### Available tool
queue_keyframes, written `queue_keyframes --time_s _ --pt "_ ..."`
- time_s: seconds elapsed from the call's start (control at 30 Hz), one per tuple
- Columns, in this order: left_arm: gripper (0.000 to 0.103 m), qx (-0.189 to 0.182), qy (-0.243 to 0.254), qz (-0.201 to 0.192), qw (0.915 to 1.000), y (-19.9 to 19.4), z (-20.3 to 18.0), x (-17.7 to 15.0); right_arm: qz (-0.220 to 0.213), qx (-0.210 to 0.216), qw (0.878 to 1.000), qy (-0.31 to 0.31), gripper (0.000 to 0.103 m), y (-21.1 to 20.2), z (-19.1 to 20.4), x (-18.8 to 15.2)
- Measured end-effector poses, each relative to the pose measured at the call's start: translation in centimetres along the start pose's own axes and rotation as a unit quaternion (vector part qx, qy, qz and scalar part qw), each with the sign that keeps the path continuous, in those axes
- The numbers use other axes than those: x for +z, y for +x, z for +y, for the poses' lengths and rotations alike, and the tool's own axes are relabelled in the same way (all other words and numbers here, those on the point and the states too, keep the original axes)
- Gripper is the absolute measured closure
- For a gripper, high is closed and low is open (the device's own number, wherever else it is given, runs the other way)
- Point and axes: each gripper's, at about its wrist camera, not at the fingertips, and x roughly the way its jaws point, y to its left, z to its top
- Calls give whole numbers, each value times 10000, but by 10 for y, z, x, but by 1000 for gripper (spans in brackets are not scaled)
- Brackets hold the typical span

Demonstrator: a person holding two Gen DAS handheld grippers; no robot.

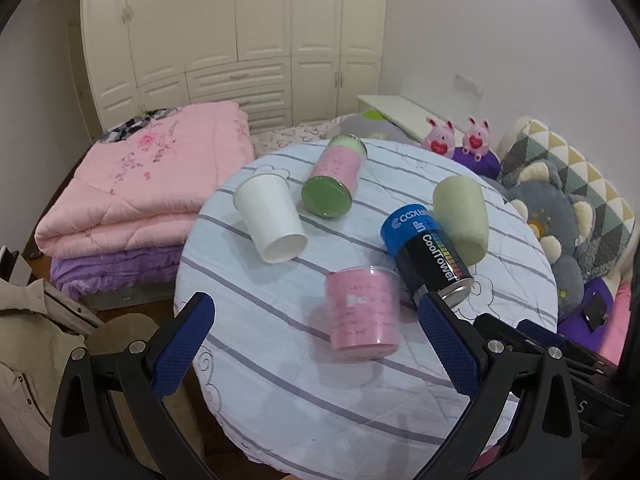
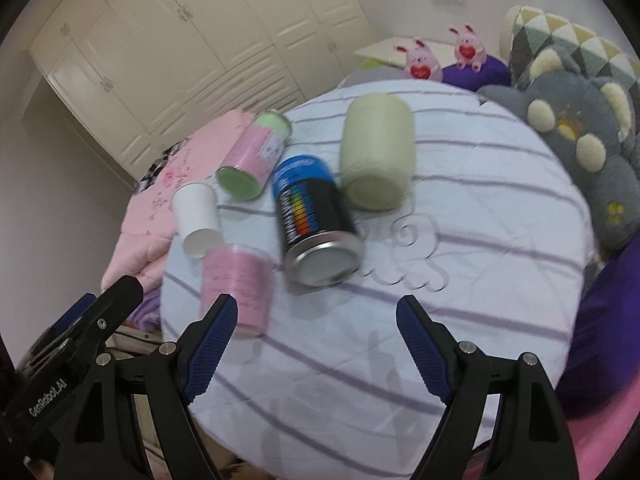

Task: Flip cup upright
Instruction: 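Move the left gripper to the standing pink cup and grasp its body, then lift the pink cup with the left gripper and rotate it opening-up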

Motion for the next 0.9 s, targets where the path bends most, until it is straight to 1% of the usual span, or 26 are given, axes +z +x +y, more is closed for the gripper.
queue_keyframes --time_s 0.1,0.2,0.37,0.5,0.7,0.9 --pt "0 63 25 133 9999 7 -6 1 -75 -126 9998 -109 20 0 -7 5" --pt "0 85 -97 312 9994 16 -7 1 -116 -267 9992 -273 20 -2 -13 6" --pt "0 87 -332 742 9967 41 -4 -1 1 -261 9990 -359 20 3 -22 9" --pt "0 132 -296 942 9950 59 -11 -1 87 -259 9986 -445 20 9 -25 11" --pt "0 203 -226 1253 9917 84 -23 1 172 -412 9970 -629 20 19 -28 16" --pt "0 315 -92 1468 9886 108 -32 1 259 -423 9961 -736 20 26 -34 18"
